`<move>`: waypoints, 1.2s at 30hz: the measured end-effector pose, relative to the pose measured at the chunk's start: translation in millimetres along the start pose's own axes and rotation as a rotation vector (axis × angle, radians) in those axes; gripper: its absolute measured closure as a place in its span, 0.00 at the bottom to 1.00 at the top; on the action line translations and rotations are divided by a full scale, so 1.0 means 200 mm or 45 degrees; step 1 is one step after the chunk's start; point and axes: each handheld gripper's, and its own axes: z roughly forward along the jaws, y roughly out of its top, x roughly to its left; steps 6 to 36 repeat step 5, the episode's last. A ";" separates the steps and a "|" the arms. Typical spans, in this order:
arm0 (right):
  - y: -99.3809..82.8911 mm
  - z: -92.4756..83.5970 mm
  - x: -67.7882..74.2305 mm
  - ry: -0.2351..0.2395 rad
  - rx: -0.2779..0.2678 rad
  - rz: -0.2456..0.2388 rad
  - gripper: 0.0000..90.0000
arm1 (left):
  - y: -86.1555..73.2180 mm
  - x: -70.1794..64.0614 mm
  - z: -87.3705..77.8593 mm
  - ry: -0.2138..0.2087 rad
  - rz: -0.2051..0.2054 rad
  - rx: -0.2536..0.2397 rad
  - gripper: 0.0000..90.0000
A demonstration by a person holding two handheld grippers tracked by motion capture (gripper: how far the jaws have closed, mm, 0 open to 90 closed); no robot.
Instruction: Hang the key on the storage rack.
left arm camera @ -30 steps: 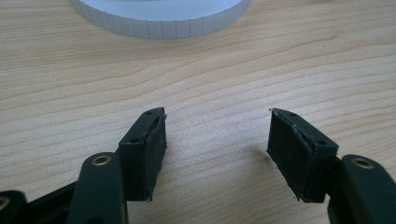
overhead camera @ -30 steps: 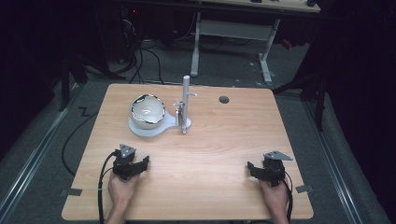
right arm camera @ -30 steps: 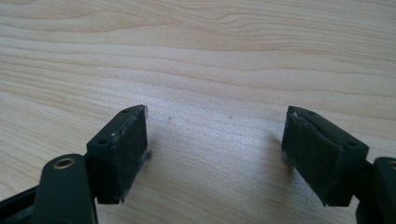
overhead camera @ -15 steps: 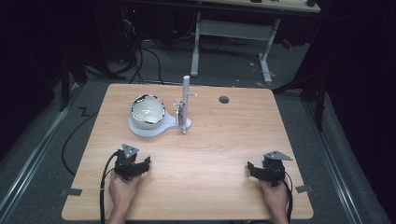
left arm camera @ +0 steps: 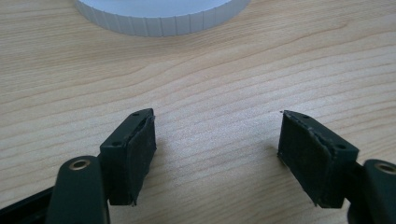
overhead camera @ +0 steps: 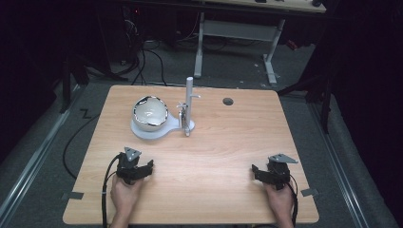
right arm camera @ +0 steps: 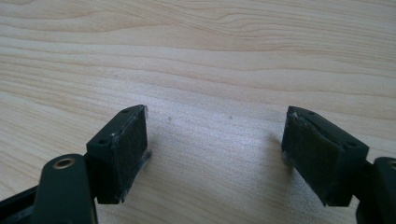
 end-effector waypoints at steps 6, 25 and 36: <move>0.00 0.00 0.00 0.000 0.000 -0.001 0.25 | 0.00 0.00 0.00 -0.001 0.000 0.000 0.31; 0.00 0.00 0.00 0.000 0.000 -0.001 0.25 | 0.00 0.00 0.00 -0.001 0.000 0.000 0.31; 0.00 0.00 0.00 0.000 0.000 -0.001 0.25 | 0.00 0.00 0.00 -0.001 0.000 0.000 0.31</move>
